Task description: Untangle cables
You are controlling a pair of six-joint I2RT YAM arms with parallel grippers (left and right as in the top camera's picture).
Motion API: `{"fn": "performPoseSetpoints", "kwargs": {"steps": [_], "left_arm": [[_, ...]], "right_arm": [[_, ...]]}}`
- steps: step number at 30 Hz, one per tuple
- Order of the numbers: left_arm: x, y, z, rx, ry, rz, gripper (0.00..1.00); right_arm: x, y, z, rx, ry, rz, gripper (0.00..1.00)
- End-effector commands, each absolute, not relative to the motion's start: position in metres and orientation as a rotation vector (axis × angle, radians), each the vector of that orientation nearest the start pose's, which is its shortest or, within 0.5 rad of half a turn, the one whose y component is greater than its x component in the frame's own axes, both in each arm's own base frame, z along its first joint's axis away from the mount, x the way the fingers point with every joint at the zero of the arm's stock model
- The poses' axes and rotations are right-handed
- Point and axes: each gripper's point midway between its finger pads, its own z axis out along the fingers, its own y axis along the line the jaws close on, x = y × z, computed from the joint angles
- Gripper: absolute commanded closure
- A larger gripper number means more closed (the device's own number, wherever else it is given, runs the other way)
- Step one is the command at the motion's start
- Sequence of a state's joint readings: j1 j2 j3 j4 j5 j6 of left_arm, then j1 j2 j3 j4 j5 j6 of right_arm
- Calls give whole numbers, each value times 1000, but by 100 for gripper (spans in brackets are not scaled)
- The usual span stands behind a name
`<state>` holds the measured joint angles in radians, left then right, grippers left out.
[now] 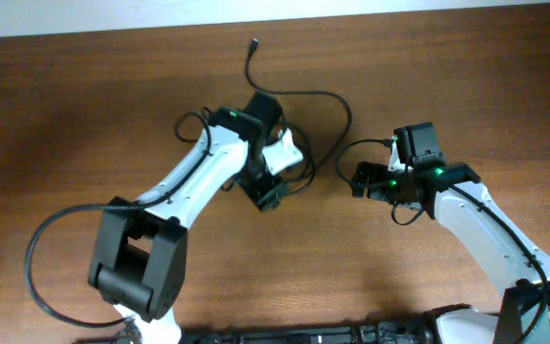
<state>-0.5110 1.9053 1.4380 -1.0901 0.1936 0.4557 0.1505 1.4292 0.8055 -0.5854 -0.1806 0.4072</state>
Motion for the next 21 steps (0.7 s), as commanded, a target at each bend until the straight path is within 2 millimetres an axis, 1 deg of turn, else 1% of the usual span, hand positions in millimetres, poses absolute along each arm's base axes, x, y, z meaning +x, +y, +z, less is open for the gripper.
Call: {"fn": "performPoseSetpoints", "kwargs": {"steps": [1,3,5,6,7,10,13,14,15,16,17,18,19,21], "left_arm": [[274,-218,49,1714,2571,-460,31],[286,-224,39,1690,2505,-438,27],[295,-229,34,1671,2456,-425,27],[299,-232,35,1664,2437,-420,37],[298,-231,34,1680,2428,-420,44],[288,-225,26,1713,2445,-427,47],[275,-218,15,1729,2484,-438,44],[276,-218,13,1727,2480,-437,44],[277,-219,12,1722,2469,-434,48],[277,-219,9,1719,2461,-432,49],[277,-219,4,1717,2455,-428,42],[282,-220,-2,1703,2424,-408,38],[286,-216,-6,1701,2420,-358,40],[295,-191,-15,1717,2460,-130,42]], "right_arm": [[295,76,56,295,2787,373,1],[295,76,56,295,2787,373,1],[295,76,56,295,2787,373,1],[295,76,56,295,2787,373,1],[295,76,56,295,2787,373,1],[295,76,56,295,2787,373,1],[295,76,56,295,2786,373,1],[295,76,56,295,2786,373,1],[296,76,56,294,2784,374,1],[296,76,56,294,2784,374,1],[296,76,56,294,2784,374,1],[296,76,56,294,2783,374,1],[296,76,56,294,2783,374,1],[296,76,56,294,2783,374,1]]}}
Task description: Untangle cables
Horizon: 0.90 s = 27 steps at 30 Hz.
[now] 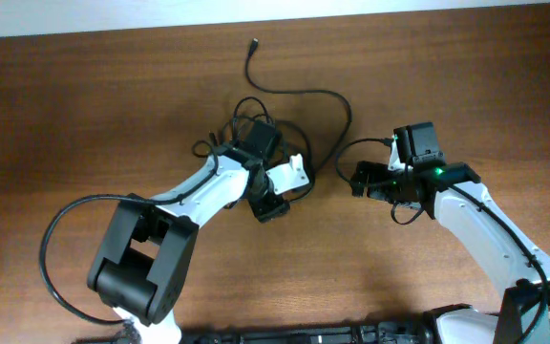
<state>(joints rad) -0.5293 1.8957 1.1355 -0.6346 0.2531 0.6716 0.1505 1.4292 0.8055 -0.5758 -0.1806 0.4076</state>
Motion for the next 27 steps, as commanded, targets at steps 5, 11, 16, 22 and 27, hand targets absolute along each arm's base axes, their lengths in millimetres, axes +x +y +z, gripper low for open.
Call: {"fn": "performPoseSetpoints", "kwargs": {"steps": [5,11,16,22,27], "left_arm": [[300,-190,-15,1728,2434,-92,100],[290,-284,138,1479,2045,-791,100],[309,-257,228,1167,1985,-752,100],[346,-253,275,755,1979,-982,100],[351,-225,311,643,1919,-958,100]], "right_arm": [[297,76,56,293,2777,375,1],[296,83,58,283,2779,431,1],[303,137,87,139,2674,894,1],[329,199,80,246,2602,1077,1],[348,191,46,282,2607,930,96]]}}
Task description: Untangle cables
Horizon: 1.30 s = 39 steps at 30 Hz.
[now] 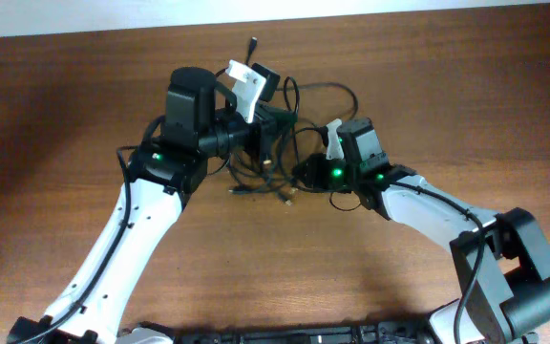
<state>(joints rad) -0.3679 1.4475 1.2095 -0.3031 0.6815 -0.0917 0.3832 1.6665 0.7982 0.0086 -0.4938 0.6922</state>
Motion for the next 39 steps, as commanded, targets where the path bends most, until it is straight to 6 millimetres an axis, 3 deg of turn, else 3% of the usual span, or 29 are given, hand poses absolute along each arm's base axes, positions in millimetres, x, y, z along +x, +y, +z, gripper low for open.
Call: {"fn": "performPoseSetpoints", "kwargs": {"steps": [1,2,3,4,5,7,9,11,12,14,15,16,18,20,21,22,23,25,28,32,33,35,37,38,39], "left_arm": [[361,-192,328,549,1892,-855,100],[368,-161,343,465,1863,-766,100],[372,-128,357,381,1835,-678,100],[374,-93,371,296,1805,-588,100],[373,-70,381,242,1778,-527,100],[370,-44,395,185,1740,-456,100],[373,-31,391,127,1759,-425,100],[374,-40,364,90,1865,-492,100],[374,-52,337,89,1965,-537,100],[376,-80,296,124,2113,-615,100],[377,-93,288,154,2138,-647,100],[380,-118,276,222,2158,-702,100],[384,-136,274,273,2144,-725,100],[388,-142,282,257,2111,-751,100],[390,-142,285,170,2116,-796,100],[393,-139,284,81,2134,-810,100],[396,-134,282,-55,2153,-833,100],[398,-132,283,-361,2165,-974,100],[394,-141,284,-508,2175,-1082,100],[383,-168,284,-556,2206,-1178,100],[381,-173,284,-595,2211,-1207,100],[377,-180,284,-593,2224,-1239,100],[374,-183,286,-577,2233,-1267,100],[373,-185,286,-567,2239,-1281,100],[372,-185,285,-568,2243,-1281,100]], "right_arm": [[347,156,40,341,2646,863,96],[343,132,36,358,2673,813,96],[332,90,30,399,2728,732,96],[325,64,27,457,2748,695,96],[315,35,23,573,2769,668,96],[303,-9,19,741,2756,634,96],[293,-22,20,829,2749,678,96],[298,15,39,601,2700,967,96],[300,39,49,487,2685,1066,96],[300,80,55,283,2721,1108,96],[299,94,58,210,2730,1116,96],[297,136,65,-20,2728,1135,96],[290,160,66,-140,2727,1146,93],[278,172,66,-194,2769,1143,56],[277,172,81,-213,2771,1140,37],[279,172,101,-293,2734,1123,31],[281,173,136,-434,2636,1088,26],[292,176,181,-659,2377,990,1],[293,217,207,-831,2147,1136,1],[327,277,207,-966,1956,803,1],[335,280,204,-947,1954,720,4],[346,277,199,-907,1971,609,34],[348,277,201,-896,1967,609,36],[349,276,201,-892,1967,602,55],[349,277,202,-882,1965,608,96]]}}
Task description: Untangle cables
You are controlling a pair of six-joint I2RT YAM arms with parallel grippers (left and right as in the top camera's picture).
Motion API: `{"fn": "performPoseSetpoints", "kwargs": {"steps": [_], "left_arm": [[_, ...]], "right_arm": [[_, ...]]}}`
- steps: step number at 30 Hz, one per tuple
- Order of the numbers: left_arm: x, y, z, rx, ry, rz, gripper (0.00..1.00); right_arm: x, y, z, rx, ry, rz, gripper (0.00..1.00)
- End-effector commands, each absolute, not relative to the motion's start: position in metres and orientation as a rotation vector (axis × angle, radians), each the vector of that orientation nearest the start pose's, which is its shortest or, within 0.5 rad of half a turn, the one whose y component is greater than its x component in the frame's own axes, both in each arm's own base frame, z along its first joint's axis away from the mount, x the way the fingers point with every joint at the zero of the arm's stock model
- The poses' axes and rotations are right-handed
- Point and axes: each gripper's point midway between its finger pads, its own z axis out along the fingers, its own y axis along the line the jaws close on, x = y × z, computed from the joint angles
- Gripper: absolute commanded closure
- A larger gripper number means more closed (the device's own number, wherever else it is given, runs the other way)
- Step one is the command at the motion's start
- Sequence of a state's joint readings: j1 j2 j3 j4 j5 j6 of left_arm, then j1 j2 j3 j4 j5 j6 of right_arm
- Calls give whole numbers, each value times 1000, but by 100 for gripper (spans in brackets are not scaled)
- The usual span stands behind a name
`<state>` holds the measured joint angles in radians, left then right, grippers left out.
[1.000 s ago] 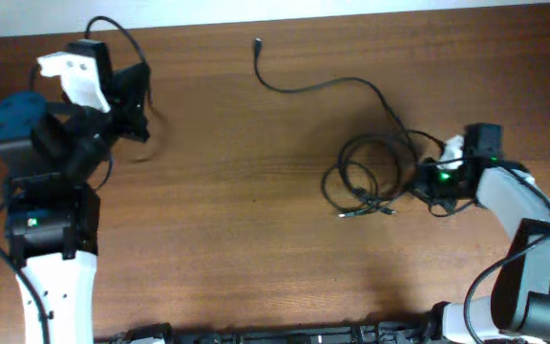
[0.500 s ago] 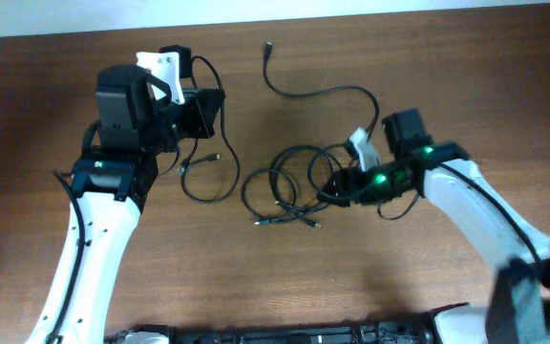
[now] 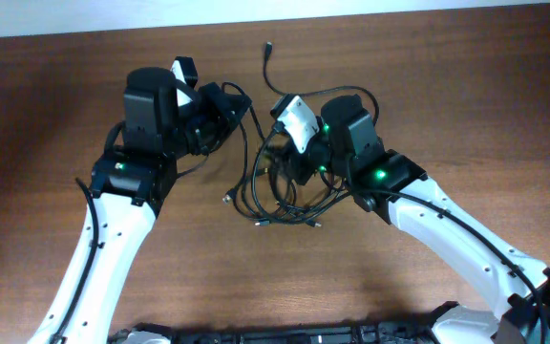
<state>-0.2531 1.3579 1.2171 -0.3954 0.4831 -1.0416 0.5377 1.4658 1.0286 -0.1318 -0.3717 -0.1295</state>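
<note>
A tangle of thin black cables (image 3: 256, 196) hangs in loops between my two grippers over the middle of the wooden table (image 3: 466, 86). My left gripper (image 3: 225, 103) sits at the bundle's upper left, apparently shut on a strand that runs down from it. On the upper right of the bundle, my right gripper (image 3: 285, 153) is pushed into the loops and looks shut on cable. One loose cable end with a plug (image 3: 268, 48) points toward the far edge. Several small connectors (image 3: 259, 223) dangle at the bottom of the loops. The fingertips are partly hidden by cable.
A pale strip (image 3: 399, 8) runs along the table's far edge. A black bar (image 3: 304, 334) lies at the near edge between the arm bases. Both arms reach in from the near side, left arm (image 3: 103, 239) and right arm (image 3: 466, 239).
My left gripper has moved left and my right gripper up and slightly left. The bundle is stretched wider between them, with loops spread lower toward the table's middle.
At first my left gripper was down on the tangle while my right gripper waited apart on the right. The left stayed working at the pile. Then both grippers were in the tangle, lifted from the table. Now they hold it spread apart between them.
</note>
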Motion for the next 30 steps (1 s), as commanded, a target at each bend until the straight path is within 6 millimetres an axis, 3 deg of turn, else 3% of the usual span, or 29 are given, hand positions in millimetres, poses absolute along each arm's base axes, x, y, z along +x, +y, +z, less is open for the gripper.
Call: {"fn": "performPoseSetpoints", "kwargs": {"steps": [1,2,4,6,7,9,11,13,15,17,18,20,22,23,25,26,27,28,29,30], "left_arm": [[372,-183,282,-580,2250,-1262,95],[373,-174,271,-621,2270,-1175,79],[370,-150,244,-760,2327,-983,32],[359,-128,221,-869,2383,-795,5],[353,-119,212,-906,2408,-724,1],[341,-113,201,-943,2461,-658,1],[334,-111,196,-959,2494,-635,1],[332,-110,195,-964,2501,-630,1],[332,-110,195,-964,2501,-630,1],[332,-110,195,-964,2501,-630,1],[332,-110,195,-964,2501,-630,1],[332,-110,195,-964,2501,-630,1],[332,-110,195,-964,2501,-630,1],[332,-110,195,-964,2501,-630,1],[332,-110,195,-964,2501,-630,1],[332,-110,195,-964,2501,-630,1],[332,-110,195,-964,2501,-630,1],[332,-110,195,-964,2501,-630,1],[332,-110,195,-964,2501,-630,1],[332,-110,195,-964,2501,-630,1]], "right_arm": [[352,278,211,-804,1975,653,96],[354,278,223,-759,1961,679,96],[353,273,276,-737,1845,708,96],[363,249,323,-669,1750,667,96],[376,221,345,-592,1717,602,96],[402,153,370,-433,1692,465,96],[422,55,379,-231,1697,289,96],[425,-33,378,-54,1709,135,96],[408,-127,376,131,1707,-35,96],[362,-244,361,422,1708,-278,96],[335,-288,345,568,1729,-377,96],[286,-352,299,730,1838,-554,96],[263,-383,258,805,1938,-600,96],[250,-396,220,892,2013,-566,96],[245,-399,156,987,2155,-467,96],[244,-398,139,1009,2193,-437,96],[244,-396,128,1023,2217,-417,69],[245,-396,129,1020,2218,-416,13],[245,-396,134,1014,2208,-424,1],[245,-395,146,1001,2185,-442,1]]}}
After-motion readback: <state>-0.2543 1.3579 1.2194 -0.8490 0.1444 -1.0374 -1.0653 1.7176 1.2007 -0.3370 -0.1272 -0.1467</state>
